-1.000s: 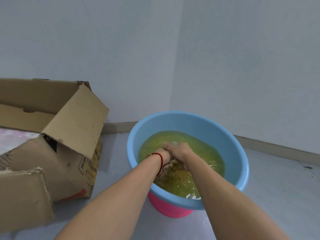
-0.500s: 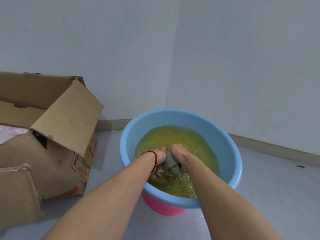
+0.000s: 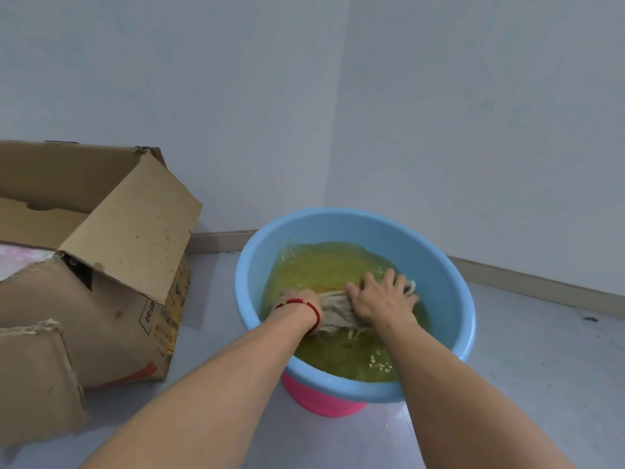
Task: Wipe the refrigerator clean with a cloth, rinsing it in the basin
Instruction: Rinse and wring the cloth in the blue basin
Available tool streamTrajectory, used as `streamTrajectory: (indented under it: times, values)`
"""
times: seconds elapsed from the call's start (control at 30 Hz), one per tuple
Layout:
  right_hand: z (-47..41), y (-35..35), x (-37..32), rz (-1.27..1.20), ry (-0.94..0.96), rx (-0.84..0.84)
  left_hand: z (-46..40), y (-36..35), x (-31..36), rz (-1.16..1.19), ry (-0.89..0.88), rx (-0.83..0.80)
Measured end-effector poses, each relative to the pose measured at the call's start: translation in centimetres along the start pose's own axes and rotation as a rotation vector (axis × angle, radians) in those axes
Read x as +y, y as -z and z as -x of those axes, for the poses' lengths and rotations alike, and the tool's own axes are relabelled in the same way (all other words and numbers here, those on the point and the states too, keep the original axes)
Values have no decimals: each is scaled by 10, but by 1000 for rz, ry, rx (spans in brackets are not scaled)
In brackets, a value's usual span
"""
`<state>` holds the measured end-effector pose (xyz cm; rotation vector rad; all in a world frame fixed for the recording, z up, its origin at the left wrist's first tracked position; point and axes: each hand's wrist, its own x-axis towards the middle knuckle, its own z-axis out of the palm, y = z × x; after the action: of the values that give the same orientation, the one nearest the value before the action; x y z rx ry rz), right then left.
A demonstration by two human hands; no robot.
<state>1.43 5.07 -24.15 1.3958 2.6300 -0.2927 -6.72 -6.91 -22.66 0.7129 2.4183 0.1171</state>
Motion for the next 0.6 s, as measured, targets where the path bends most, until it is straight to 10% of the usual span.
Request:
streamTrajectory:
  times: [0.3, 0.6]
  values:
    - [-4, -15, -23, -609, 57, -316, -14, -3, 10, 887, 117, -228]
    - [-14, 30, 39, -267, 13, -15, 2, 15, -15, -35, 4, 236]
